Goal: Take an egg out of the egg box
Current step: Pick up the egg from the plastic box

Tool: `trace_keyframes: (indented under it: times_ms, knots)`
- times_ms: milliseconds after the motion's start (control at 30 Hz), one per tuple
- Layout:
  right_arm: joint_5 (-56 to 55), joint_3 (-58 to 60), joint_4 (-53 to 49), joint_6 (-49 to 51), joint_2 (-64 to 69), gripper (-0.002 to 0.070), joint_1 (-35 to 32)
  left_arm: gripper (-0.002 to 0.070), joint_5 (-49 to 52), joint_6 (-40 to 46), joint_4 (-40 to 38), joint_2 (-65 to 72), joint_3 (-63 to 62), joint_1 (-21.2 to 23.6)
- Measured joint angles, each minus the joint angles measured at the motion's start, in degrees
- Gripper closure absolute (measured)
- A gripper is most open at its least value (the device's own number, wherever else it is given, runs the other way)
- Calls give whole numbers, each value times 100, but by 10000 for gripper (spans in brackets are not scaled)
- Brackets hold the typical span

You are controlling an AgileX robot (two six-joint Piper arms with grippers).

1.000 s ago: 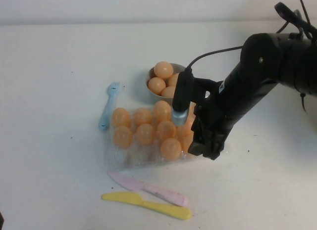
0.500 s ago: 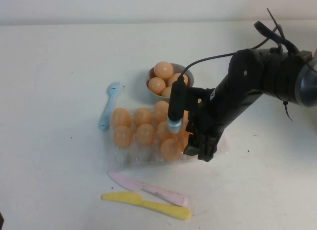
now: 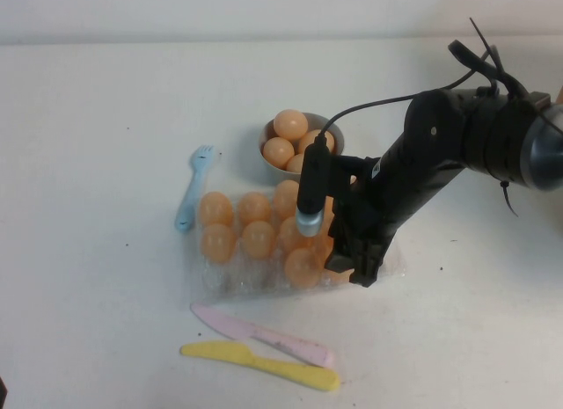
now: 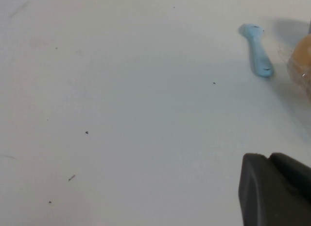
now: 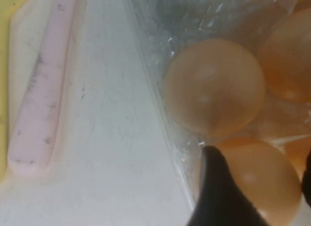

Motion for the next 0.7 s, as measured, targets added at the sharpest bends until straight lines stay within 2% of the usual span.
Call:
trace_keyframes:
  times_ms: [167, 367, 433, 700]
  knots:
    - [0, 0, 0, 0, 0, 343, 0, 680, 0, 0, 0, 0, 0, 0]
    - [50, 0, 0, 0, 0, 218, 0, 679, 0, -30, 0, 0, 0, 0]
    - [72, 0, -47, 0, 0, 198, 0, 680, 0, 0, 0, 0, 0, 0]
    - [201, 0, -492, 0, 0, 183, 0, 680, 0, 0, 0, 0, 0, 0]
